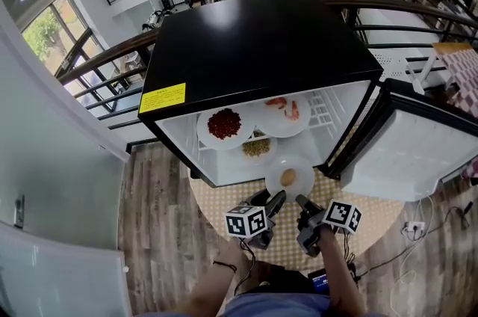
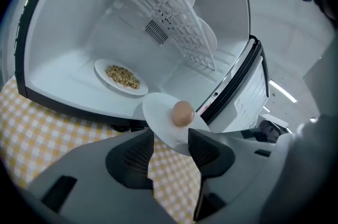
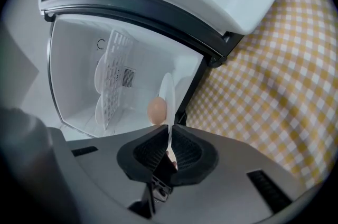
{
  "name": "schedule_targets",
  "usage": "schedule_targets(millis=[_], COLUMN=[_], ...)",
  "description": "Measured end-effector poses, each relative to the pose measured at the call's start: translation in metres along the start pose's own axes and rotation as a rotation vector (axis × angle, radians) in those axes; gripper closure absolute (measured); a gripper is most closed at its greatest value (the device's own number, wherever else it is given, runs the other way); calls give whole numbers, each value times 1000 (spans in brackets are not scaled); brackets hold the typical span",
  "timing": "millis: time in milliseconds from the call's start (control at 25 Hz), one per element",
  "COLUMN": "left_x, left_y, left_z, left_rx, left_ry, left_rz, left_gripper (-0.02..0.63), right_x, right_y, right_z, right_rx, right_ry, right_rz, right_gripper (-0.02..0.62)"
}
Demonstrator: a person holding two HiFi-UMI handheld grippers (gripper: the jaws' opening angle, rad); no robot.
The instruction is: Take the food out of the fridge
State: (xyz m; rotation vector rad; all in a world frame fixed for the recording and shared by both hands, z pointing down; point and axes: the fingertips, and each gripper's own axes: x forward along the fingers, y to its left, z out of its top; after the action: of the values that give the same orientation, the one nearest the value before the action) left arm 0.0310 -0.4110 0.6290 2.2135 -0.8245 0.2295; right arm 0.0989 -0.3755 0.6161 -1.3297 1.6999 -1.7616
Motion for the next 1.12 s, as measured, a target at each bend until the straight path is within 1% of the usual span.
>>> schedule_targets(millis=[160,280,520,640,760,920,1120], left_x=[-20,-37,-74,-93,-113,-140,-167], left_y=[-14,-26,-50,-60,-67,-72,-79], left_z=[-3,-3,-5,-9,-16,-28,-37], left_rx=[31,60,119,124,129,141,146], left_ry=[-31,-49,-77,-100,-119,-124,-136], left_rz=[2,-5,-2,6,17,32,35], left_gripper=[394,394,394,394,394,394,394], right_x=[-16,-30,-58,-71,-83,-93,-108], right_y=[10,21,38,47,51,56,61], right_z=[-14,-24,-47,-62,-79,-105,-129], right_rx=[-43,-60,-123,-131,-138,-125,-147], right_ry=[9,6,-5,-2,4,14,30], right_rz=[15,40,60,79,81,106,102], right_gripper=[568,568,568,568,568,568,566])
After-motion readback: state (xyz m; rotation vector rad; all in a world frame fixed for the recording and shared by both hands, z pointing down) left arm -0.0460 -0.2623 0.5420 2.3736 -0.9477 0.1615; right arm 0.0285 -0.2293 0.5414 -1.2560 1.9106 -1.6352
